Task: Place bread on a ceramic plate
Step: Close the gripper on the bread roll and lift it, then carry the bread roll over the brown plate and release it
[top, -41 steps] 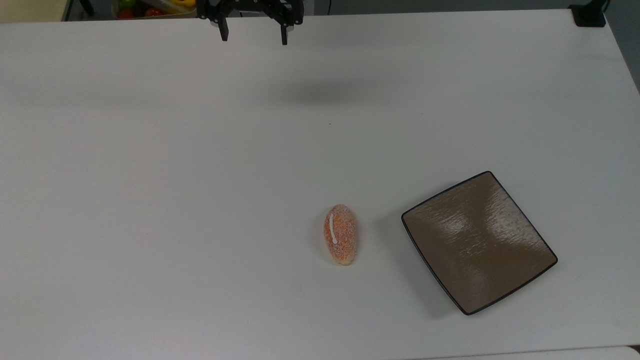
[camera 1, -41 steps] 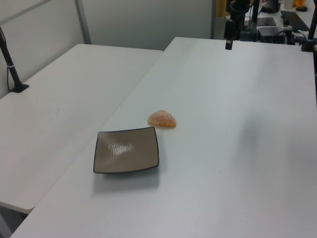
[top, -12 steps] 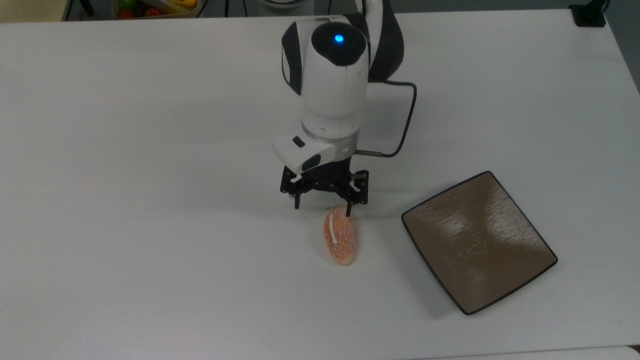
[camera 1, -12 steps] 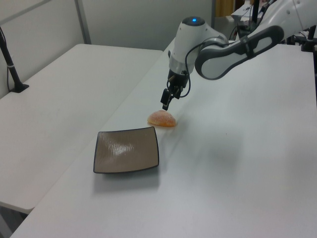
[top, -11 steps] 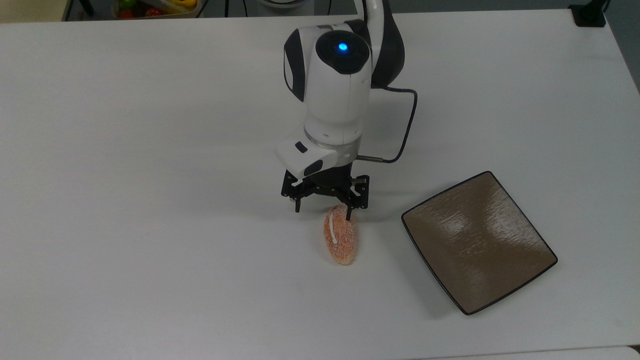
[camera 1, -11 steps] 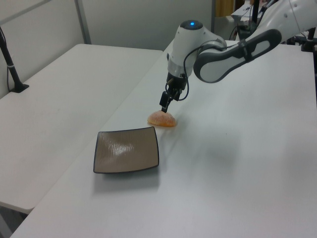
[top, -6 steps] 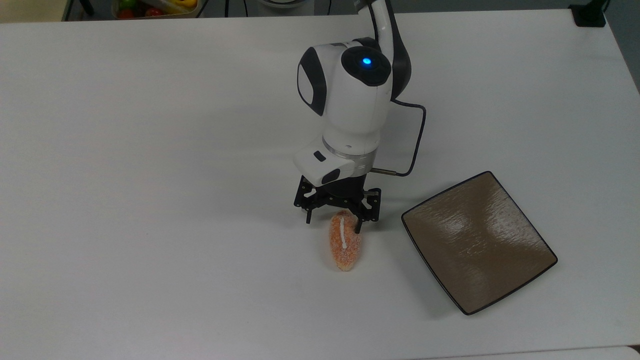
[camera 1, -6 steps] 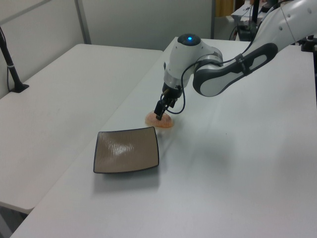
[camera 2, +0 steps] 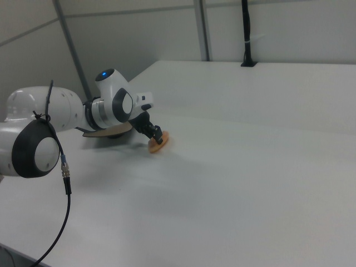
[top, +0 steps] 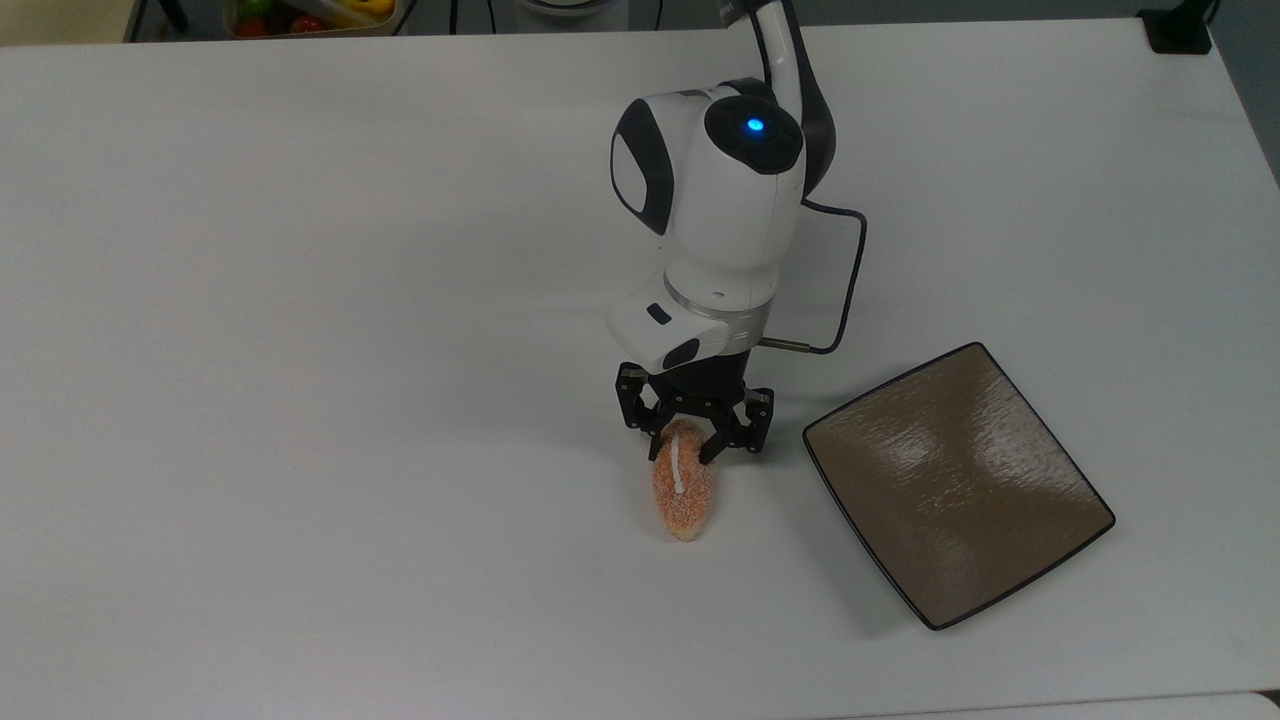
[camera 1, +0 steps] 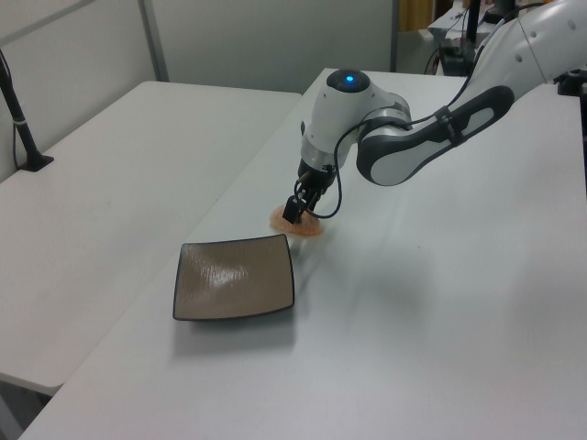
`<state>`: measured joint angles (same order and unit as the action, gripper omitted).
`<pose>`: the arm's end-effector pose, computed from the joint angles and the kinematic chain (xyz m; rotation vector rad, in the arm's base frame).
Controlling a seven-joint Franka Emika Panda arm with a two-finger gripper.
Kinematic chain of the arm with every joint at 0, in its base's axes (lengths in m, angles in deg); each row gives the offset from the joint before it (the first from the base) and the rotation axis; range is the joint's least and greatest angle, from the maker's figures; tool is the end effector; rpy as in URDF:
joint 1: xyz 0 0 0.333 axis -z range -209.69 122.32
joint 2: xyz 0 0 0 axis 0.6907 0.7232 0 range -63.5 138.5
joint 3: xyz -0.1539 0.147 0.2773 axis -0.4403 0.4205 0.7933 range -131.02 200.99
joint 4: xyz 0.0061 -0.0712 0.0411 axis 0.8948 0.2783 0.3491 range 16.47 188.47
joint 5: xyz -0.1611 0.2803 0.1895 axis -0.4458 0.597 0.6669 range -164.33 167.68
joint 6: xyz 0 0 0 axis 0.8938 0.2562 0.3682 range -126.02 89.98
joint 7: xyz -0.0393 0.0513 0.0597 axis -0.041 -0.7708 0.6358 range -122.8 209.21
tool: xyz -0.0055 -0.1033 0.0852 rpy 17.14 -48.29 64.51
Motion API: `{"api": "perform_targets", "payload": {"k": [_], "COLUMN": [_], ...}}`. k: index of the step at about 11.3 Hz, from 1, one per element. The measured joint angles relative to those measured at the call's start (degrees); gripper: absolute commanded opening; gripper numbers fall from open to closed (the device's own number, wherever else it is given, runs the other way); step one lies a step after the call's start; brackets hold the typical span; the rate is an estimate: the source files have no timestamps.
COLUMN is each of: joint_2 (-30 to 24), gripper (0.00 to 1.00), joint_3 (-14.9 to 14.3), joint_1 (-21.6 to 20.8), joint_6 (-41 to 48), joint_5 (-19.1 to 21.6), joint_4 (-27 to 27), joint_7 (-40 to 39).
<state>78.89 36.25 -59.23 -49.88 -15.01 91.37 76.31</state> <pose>0.7465 0.2145 0.3294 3.0259 -0.1569 0.5851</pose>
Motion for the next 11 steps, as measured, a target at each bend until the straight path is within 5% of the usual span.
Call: {"api": "perform_targets", "payload": {"k": [2,7,11], "joint_2": [0.1,-0.4,-5.9], "gripper": [0.08,0.07,0.08], "joint_3": [0.0,-0.1,1.0], "joint_1": [0.2,0.5,0.7], "joint_6": [0.0,0.0,0.0], "joint_5": [0.0,0.0,1.9], "joint_4": [0.0,-0.5,-0.6], "joint_7": [0.1,0.7,1.1]}}
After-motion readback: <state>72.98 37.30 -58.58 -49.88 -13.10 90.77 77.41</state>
